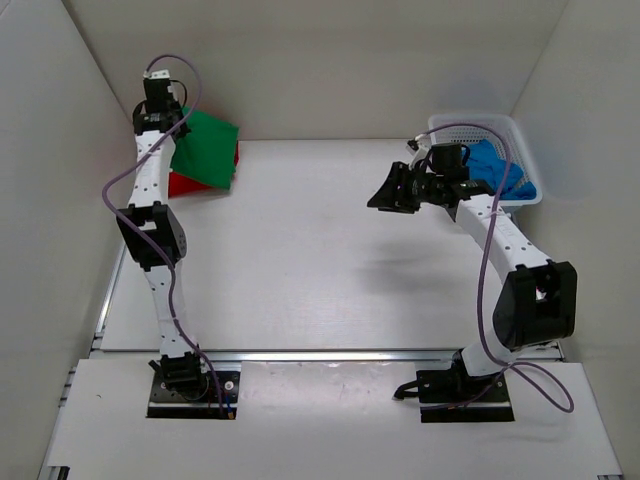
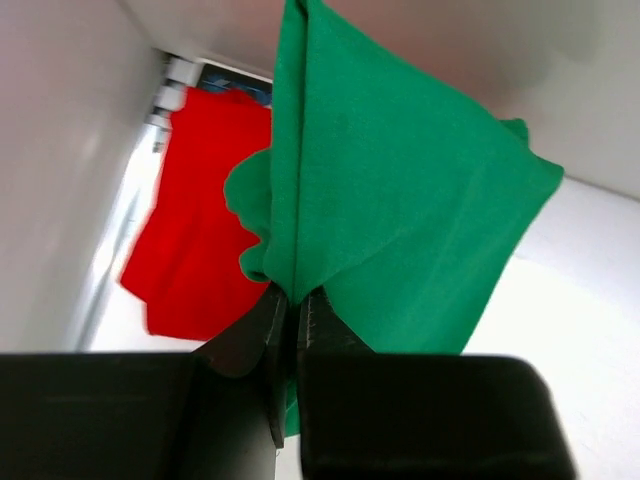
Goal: Fold and stack the t-shirts
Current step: Put the neatly folded tshirt into the corner of the board with the left arm
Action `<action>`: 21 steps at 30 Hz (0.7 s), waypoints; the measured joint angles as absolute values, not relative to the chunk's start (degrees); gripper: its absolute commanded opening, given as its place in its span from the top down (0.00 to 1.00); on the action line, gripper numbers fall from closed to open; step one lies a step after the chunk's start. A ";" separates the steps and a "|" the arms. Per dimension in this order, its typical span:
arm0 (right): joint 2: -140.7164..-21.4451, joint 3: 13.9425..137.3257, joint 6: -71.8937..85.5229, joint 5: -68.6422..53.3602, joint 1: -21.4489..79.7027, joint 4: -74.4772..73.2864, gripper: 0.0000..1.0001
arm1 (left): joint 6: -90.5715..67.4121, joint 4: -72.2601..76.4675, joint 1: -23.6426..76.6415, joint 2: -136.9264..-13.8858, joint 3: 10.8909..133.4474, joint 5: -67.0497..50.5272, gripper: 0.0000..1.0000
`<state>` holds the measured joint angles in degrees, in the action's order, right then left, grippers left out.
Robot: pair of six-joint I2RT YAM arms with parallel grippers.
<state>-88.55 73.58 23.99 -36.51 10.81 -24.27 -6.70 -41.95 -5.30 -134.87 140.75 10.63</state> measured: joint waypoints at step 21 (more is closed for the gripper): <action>-91.24 72.95 23.51 -31.29 15.35 -28.12 0.57 | -14.50 -40.16 -11.31 -136.27 135.20 8.36 0.02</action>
